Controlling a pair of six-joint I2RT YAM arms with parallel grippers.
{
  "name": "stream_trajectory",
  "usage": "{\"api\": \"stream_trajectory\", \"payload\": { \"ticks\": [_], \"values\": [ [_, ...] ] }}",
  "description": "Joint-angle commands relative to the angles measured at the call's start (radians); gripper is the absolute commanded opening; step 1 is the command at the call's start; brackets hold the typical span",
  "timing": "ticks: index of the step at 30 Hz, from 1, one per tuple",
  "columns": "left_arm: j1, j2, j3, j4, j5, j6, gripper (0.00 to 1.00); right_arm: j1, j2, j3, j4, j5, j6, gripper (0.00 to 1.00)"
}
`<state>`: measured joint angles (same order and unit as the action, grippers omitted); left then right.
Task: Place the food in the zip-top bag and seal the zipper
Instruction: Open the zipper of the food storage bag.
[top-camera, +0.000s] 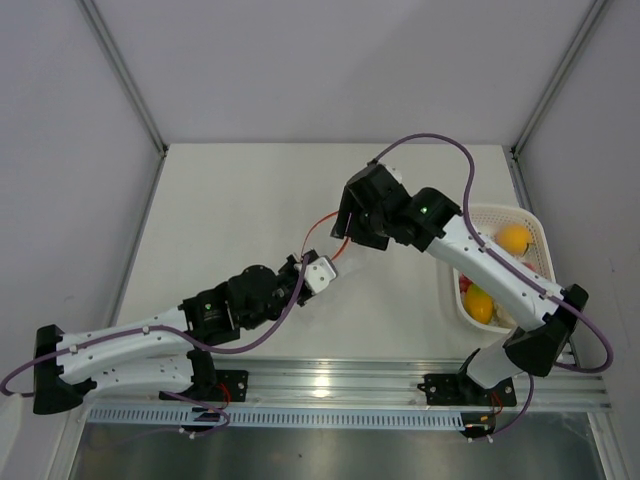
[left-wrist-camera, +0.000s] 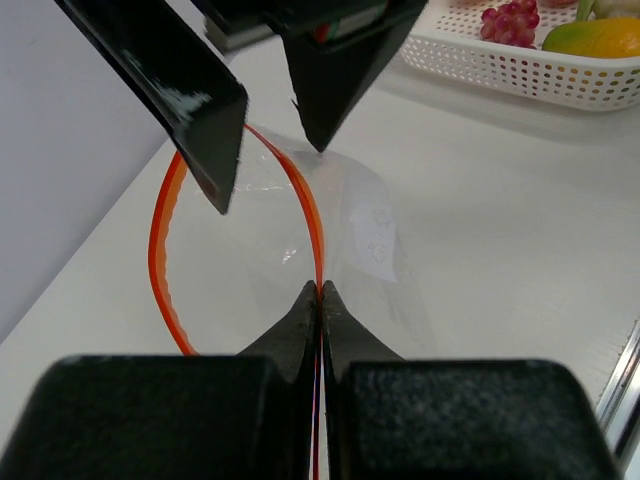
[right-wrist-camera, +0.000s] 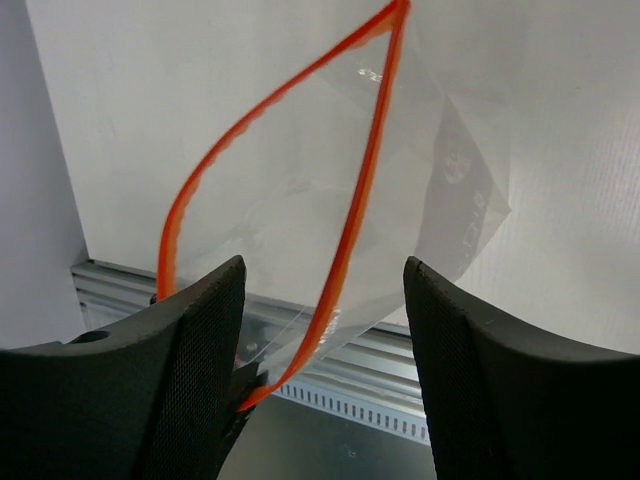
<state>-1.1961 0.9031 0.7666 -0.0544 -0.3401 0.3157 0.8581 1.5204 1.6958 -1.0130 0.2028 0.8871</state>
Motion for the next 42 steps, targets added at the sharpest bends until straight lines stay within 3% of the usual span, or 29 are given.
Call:
{"api": "stream_trajectory", "payload": {
  "ticks": [1, 6, 9, 10, 11, 12, 14, 15, 18, 20, 22, 29, 37, 42],
  "values": [
    [-0.013, -0.001, -0.004, 0.048, -0.020, 0.011, 0.01, 0.009, -0.026, -0.060, -0.018, 0.033, 0.018, 0.66],
    [-0.020, 0.003, -0.004, 0.048, -0.002, -0.003, 0.01, 0.006, -0.054, -0.162, 0.053, -0.008, 0.030, 0.61],
    [-0.022, -0.006, -0.003, 0.025, 0.019, -0.026, 0.02, 0.007, -0.055, -0.208, 0.097, -0.029, 0.027, 0.50],
    [-0.022, -0.018, -0.006, 0.022, 0.021, -0.033, 0.07, 0.007, -0.061, -0.231, 0.108, -0.031, 0.029, 0.45],
    [-0.022, -0.026, -0.010, 0.025, 0.015, -0.049, 0.14, 0.010, -0.071, -0.242, 0.120, -0.023, 0.029, 0.35],
    [-0.022, -0.035, -0.022, 0.030, 0.010, -0.059, 0.32, 0.012, -0.095, -0.255, 0.149, -0.020, 0.026, 0.29],
    [-0.022, -0.073, -0.038, 0.040, 0.007, -0.096, 0.53, 0.012, -0.121, -0.292, 0.178, -0.014, 0.020, 0.20],
    [-0.022, -0.087, -0.044, 0.045, 0.012, -0.108, 0.70, 0.012, -0.137, -0.304, 0.203, -0.005, 0.016, 0.18],
    [-0.020, -0.142, -0.058, 0.048, 0.016, -0.168, 0.92, 0.010, -0.187, -0.343, 0.246, -0.008, -0.042, 0.10],
    [-0.020, -0.165, -0.046, 0.033, 0.009, -0.216, 0.97, 0.010, -0.215, -0.366, 0.252, 0.001, -0.074, 0.04],
    [-0.020, -0.184, -0.009, -0.010, -0.020, -0.268, 1.00, 0.012, -0.238, -0.384, 0.269, 0.001, -0.102, 0.00],
    [-0.020, -0.124, 0.094, -0.111, -0.077, -0.395, 1.00, 0.033, -0.278, -0.461, 0.320, -0.011, -0.131, 0.00],
    [-0.020, 0.169, 0.301, -0.324, -0.114, -0.542, 0.96, 0.091, -0.282, -0.441, 0.314, 0.059, -0.128, 0.00],
    [-0.020, 0.246, 0.356, -0.413, -0.132, -0.596, 0.90, 0.099, -0.299, -0.430, 0.292, 0.102, -0.128, 0.00]
  ]
}}
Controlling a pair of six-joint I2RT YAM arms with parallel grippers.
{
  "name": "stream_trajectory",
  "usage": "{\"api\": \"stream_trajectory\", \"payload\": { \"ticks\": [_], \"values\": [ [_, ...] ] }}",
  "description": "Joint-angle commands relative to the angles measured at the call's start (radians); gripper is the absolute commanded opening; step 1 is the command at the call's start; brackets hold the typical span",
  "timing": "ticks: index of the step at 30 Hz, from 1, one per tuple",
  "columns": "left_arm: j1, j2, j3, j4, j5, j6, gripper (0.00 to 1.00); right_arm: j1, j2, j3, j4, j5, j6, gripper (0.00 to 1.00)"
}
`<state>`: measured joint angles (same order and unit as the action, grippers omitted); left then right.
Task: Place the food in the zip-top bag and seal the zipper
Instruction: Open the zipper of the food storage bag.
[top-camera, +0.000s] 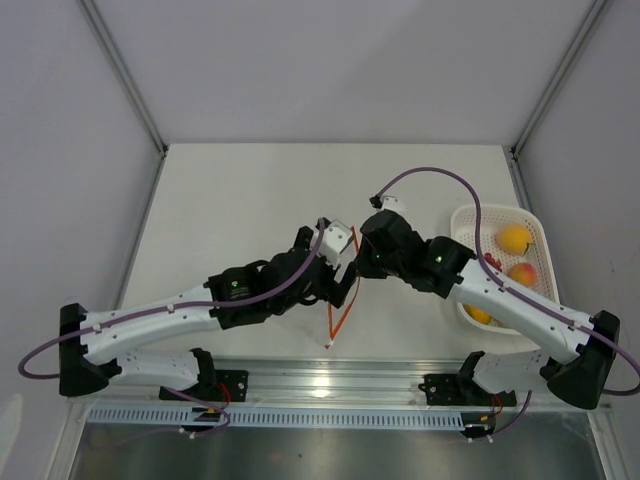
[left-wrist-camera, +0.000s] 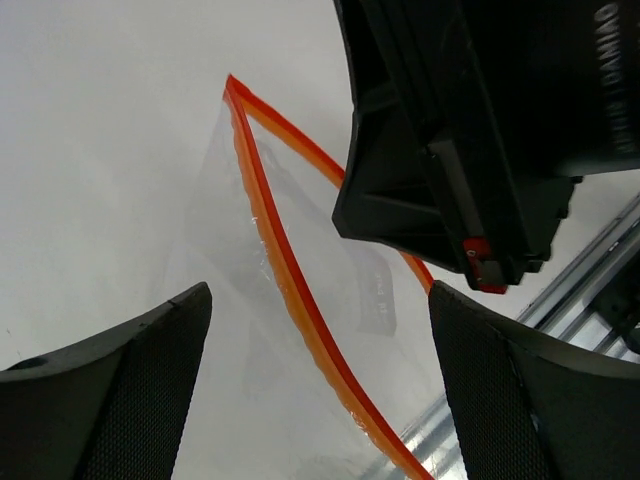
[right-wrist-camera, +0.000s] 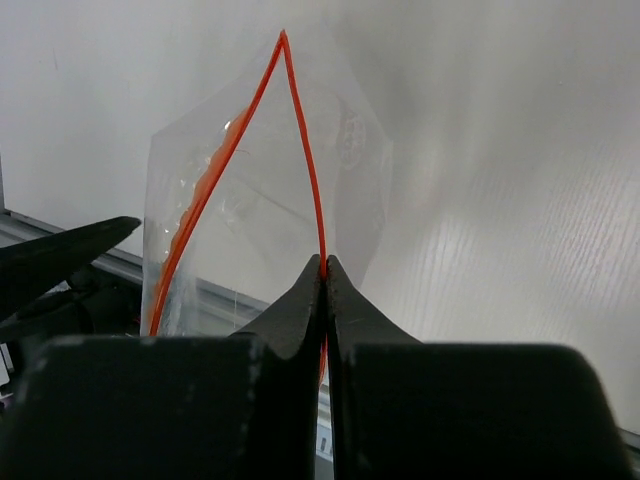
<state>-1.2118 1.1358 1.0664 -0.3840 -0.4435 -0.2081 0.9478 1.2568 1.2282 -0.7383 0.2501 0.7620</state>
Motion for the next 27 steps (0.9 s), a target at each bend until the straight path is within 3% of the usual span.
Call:
{"api": "stream_trajectory", "payload": {
  "ticks": [1, 7, 13, 14, 17, 23, 27],
  "values": [
    [-0.005, 0.018, 0.056, -0.088, -0.029, -0.088, 0.89, 0.011, -0.040, 0.037, 0.014, 0.060, -0.001, 0.00],
    [0.003, 0.045, 0.053, -0.133, -0.055, -0.134, 0.72, 0.014, -0.056, 0.028, 0.011, 0.080, 0.002, 0.00],
    [0.014, 0.022, 0.015, -0.124, -0.049, -0.157, 0.29, 0.016, -0.069, 0.001, 0.007, 0.101, 0.003, 0.00],
    [0.017, 0.016, 0.012, -0.119, -0.043, -0.159, 0.17, 0.016, -0.076, -0.004, 0.002, 0.107, 0.002, 0.00],
    [0.024, 0.001, 0.007, -0.115, -0.021, -0.163, 0.01, 0.016, -0.082, -0.021, -0.018, 0.129, -0.009, 0.03],
    [0.037, -0.007, -0.014, -0.085, -0.024, -0.192, 0.01, 0.017, -0.096, -0.065, -0.050, 0.150, -0.017, 0.12],
    [0.049, 0.019, 0.004, -0.118, -0.104, -0.237, 0.01, 0.016, -0.128, -0.096, -0.070, 0.133, -0.029, 0.40]
  ]
}}
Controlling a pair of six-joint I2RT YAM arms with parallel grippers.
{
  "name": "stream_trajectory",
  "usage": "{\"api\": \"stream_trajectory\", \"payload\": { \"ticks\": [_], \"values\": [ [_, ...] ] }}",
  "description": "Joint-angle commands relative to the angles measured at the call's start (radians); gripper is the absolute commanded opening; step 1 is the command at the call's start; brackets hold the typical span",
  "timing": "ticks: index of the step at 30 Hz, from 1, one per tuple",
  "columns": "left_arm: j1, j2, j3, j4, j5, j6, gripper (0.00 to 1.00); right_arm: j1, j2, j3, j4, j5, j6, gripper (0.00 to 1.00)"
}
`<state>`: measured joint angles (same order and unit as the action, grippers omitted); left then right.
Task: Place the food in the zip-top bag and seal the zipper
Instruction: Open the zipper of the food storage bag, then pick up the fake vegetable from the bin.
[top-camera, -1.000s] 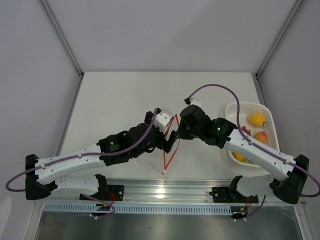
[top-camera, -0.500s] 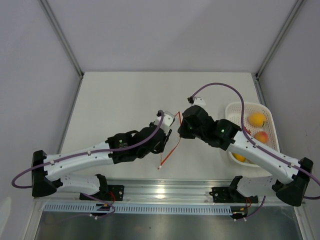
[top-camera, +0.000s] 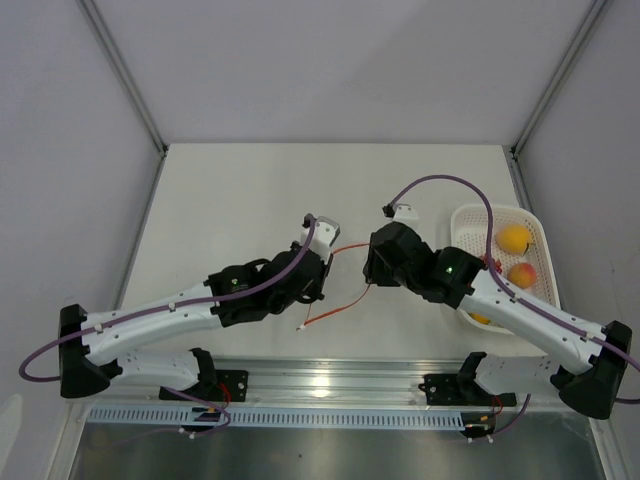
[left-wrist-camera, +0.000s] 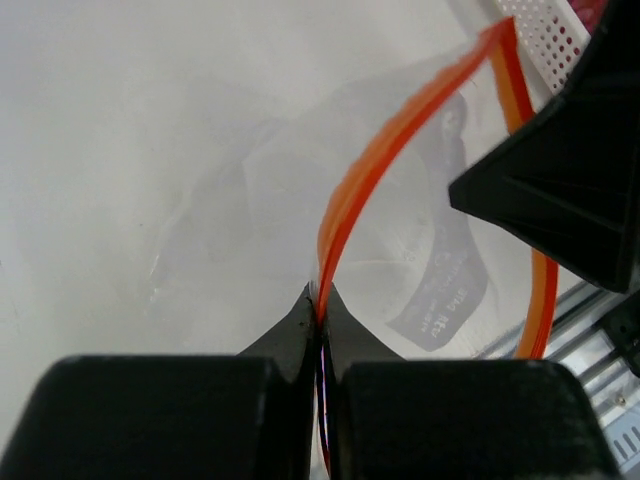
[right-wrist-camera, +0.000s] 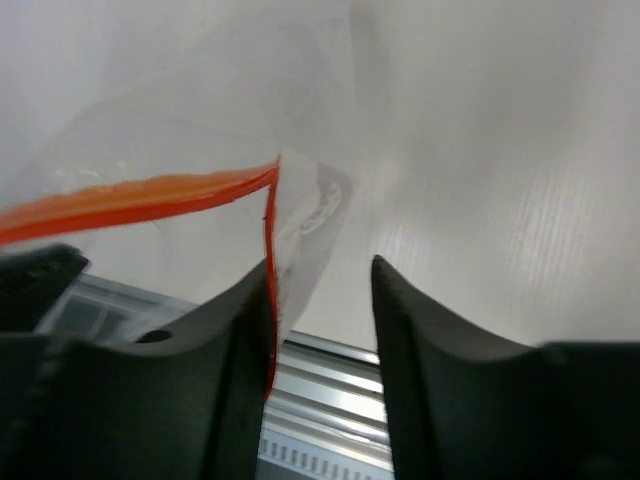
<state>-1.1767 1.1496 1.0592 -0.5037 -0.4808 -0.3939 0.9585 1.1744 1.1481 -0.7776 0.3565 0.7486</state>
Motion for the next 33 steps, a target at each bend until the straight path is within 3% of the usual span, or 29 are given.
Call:
{"api": "stream_trajectory", "payload": {
  "ticks": [1, 6, 7, 8, 12, 17, 26, 33],
  "values": [
    [0.015, 0.013, 0.021, -0.004, -0.080, -0.060, 0.01, 0.005, -0.064, -0.021, -0.040, 0.027, -0.015, 0.48],
    [0.020, 0.059, 0.050, -0.022, -0.117, -0.086, 0.01, 0.005, -0.136, -0.027, -0.115, 0.050, 0.009, 0.73],
    [0.022, 0.070, 0.050, -0.030, -0.123, -0.091, 0.01, 0.003, -0.151, -0.030, -0.123, 0.073, 0.041, 0.93],
    [0.023, 0.074, 0.048, -0.033, -0.133, -0.095, 0.01, -0.006, -0.192, -0.033, -0.130, 0.078, 0.073, 0.99],
    [0.060, 0.076, 0.047, -0.052, -0.136, -0.129, 0.01, -0.085, -0.311, -0.056, -0.127, 0.053, 0.066, 0.99],
    [0.118, 0.072, 0.048, -0.024, -0.073, -0.105, 0.00, -0.320, -0.340, -0.001, -0.238, 0.033, 0.058, 0.99],
    [0.158, 0.091, 0.054, 0.042, 0.037, -0.063, 0.00, -0.756, -0.174, -0.010, -0.204, -0.171, -0.045, 0.99],
    [0.190, 0.137, 0.067, 0.065, 0.117, -0.059, 0.01, -0.940, -0.038, 0.004, -0.115, -0.024, -0.034, 0.99]
  ]
}}
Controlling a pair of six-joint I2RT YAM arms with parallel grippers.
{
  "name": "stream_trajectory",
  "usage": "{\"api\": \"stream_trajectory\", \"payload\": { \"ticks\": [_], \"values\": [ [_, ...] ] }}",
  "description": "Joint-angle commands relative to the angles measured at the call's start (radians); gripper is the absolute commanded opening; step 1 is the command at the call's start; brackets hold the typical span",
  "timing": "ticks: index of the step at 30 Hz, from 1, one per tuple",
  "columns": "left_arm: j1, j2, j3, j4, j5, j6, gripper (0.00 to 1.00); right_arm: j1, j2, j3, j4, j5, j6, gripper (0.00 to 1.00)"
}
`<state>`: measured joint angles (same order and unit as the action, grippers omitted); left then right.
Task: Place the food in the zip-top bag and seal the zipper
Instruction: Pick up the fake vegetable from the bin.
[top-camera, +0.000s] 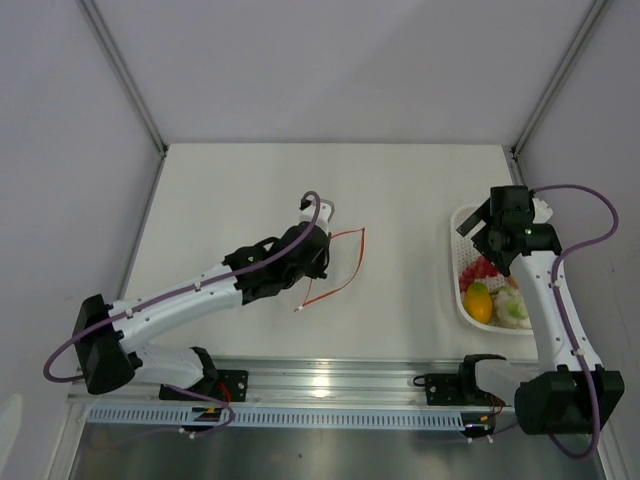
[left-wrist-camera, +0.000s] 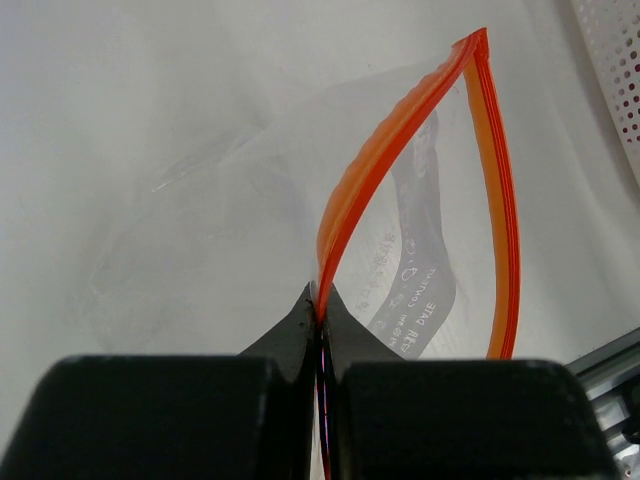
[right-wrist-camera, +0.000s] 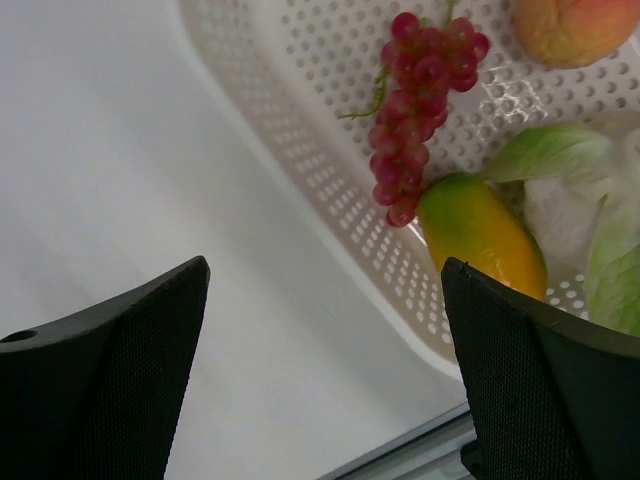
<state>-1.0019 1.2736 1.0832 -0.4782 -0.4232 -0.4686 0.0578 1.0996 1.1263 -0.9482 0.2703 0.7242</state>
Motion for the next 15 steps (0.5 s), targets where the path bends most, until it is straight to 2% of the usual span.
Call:
{"api": "stream_trajectory", "payload": {
  "ticks": [1, 3, 5, 9, 15],
  "values": [
    [0.022, 0.021, 0.043, 0.039, 0.082, 0.015, 0.01, -0.048, 0.058, 0.029, 0.057, 0.076, 0.006, 0.99],
    [0.028, 0.021, 0.035, 0.038, 0.103, 0.007, 0.00, -0.049, 0.109, 0.030, 0.049, 0.118, 0.020, 0.99],
    [0.034, 0.018, 0.015, 0.047, 0.116, -0.002, 0.01, -0.102, 0.132, 0.021, 0.017, 0.171, 0.052, 0.99],
    [0.049, -0.002, -0.019, 0.065, 0.147, -0.019, 0.01, -0.127, 0.105, -0.006, -0.055, 0.285, 0.104, 0.99],
    [0.060, -0.025, -0.048, 0.090, 0.236, -0.018, 0.01, -0.142, 0.071, 0.015, -0.207, 0.284, 0.181, 0.99]
  ]
}}
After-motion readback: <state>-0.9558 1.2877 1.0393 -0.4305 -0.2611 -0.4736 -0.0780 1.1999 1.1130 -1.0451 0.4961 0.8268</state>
